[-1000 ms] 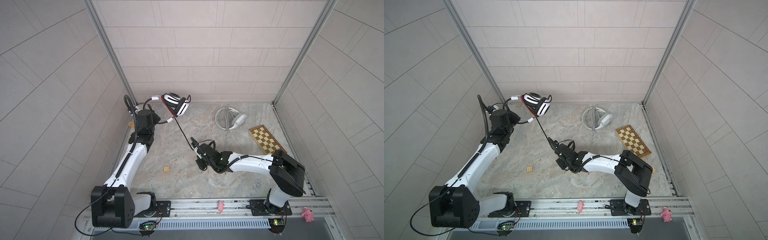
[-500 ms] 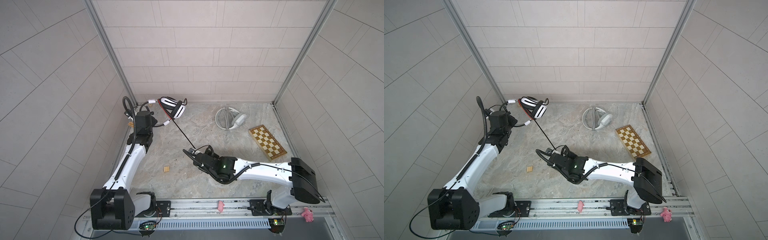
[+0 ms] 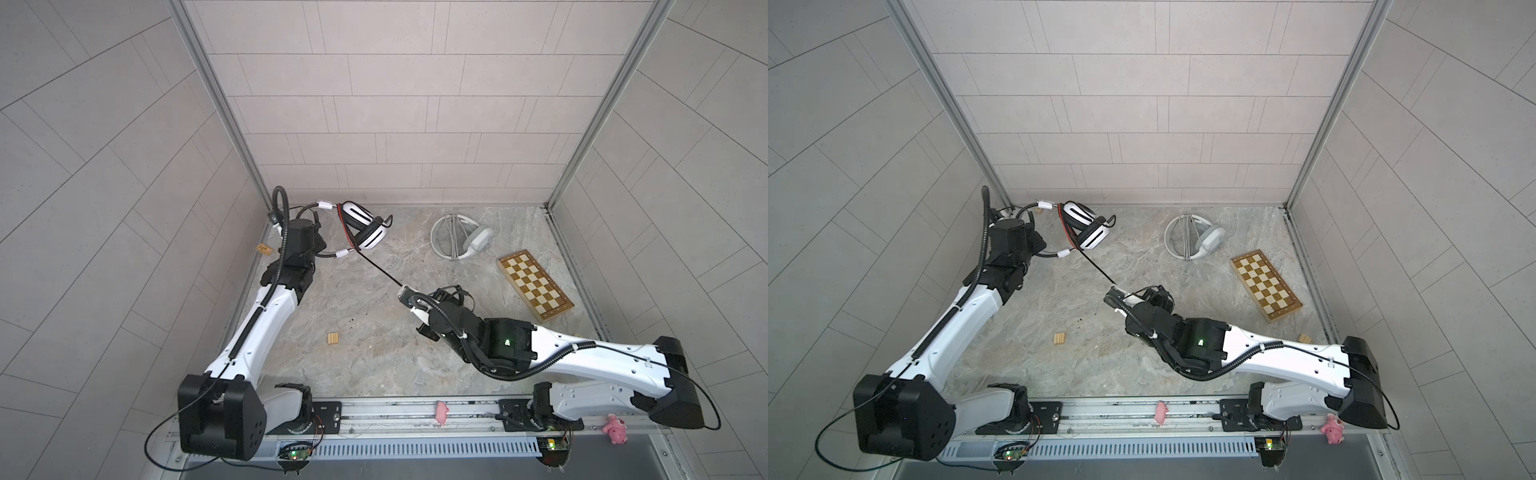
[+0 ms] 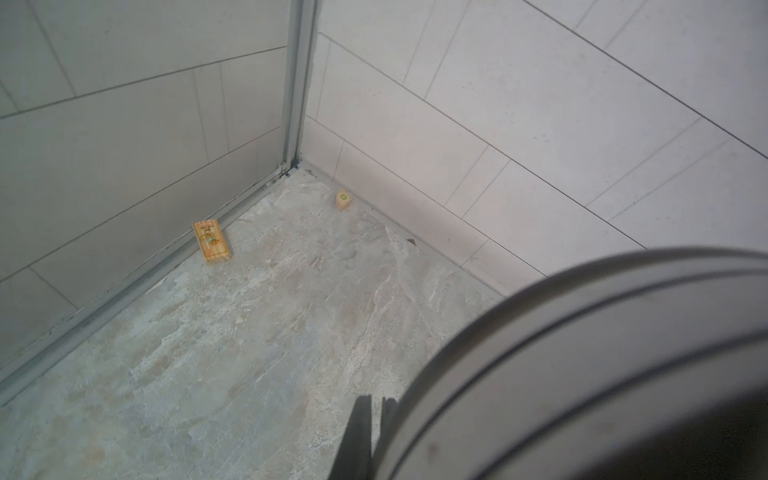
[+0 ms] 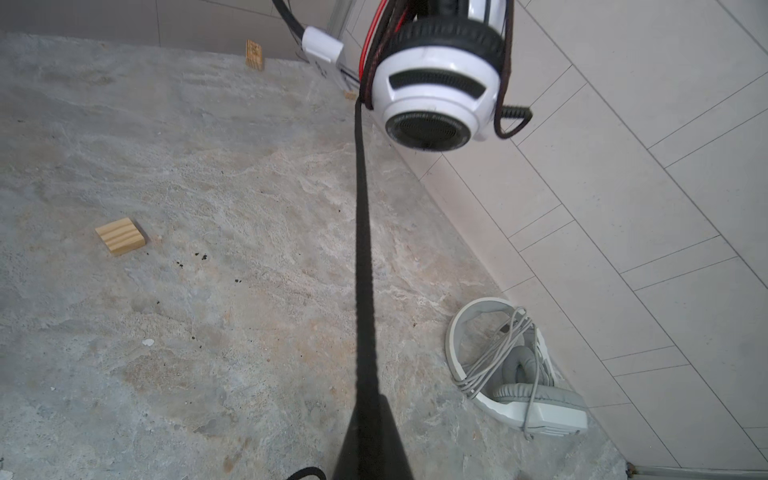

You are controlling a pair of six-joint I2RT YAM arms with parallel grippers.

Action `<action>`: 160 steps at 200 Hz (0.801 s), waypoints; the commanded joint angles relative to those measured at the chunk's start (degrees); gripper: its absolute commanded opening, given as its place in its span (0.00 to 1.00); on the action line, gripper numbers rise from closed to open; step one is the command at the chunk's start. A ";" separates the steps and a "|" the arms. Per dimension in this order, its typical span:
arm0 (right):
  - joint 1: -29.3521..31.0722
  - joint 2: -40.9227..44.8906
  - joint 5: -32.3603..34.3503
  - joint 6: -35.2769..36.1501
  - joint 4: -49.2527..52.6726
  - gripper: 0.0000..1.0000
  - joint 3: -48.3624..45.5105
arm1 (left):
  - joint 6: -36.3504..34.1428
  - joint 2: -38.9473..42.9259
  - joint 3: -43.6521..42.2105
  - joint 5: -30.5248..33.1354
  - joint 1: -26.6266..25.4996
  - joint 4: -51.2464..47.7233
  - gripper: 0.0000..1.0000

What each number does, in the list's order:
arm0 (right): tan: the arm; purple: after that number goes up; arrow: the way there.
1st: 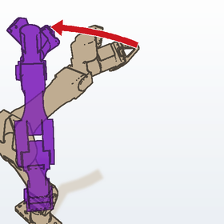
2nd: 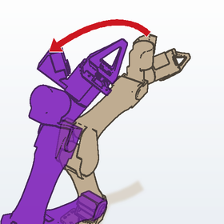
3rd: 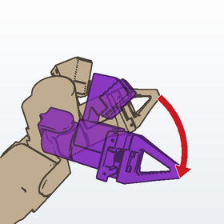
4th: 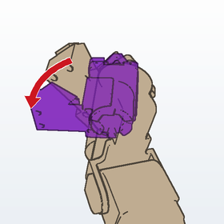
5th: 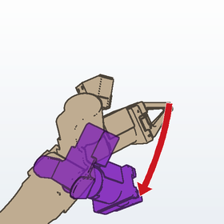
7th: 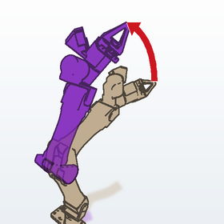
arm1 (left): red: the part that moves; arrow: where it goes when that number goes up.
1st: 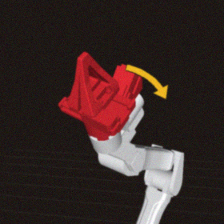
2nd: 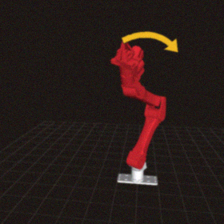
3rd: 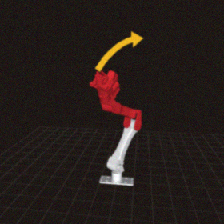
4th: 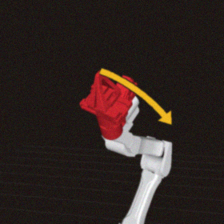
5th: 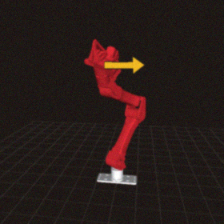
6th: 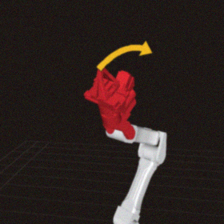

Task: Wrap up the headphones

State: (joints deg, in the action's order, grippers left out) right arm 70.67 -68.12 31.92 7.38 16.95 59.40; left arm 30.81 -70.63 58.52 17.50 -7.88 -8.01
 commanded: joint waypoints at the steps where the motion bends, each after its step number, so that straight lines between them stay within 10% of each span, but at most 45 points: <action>1: 0.60 3.34 0.64 3.20 -0.05 0.01 2.57 | -6.81 -0.01 4.16 6.63 -3.09 3.78 0.00; 160: -2.54 13.38 4.69 3.75 -3.23 0.01 0.21 | -29.13 -5.82 9.57 7.90 -20.69 1.42 0.00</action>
State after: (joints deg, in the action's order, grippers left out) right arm 69.23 -56.97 35.05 11.03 16.86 60.12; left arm 5.96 -75.92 65.01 24.45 -27.27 -8.34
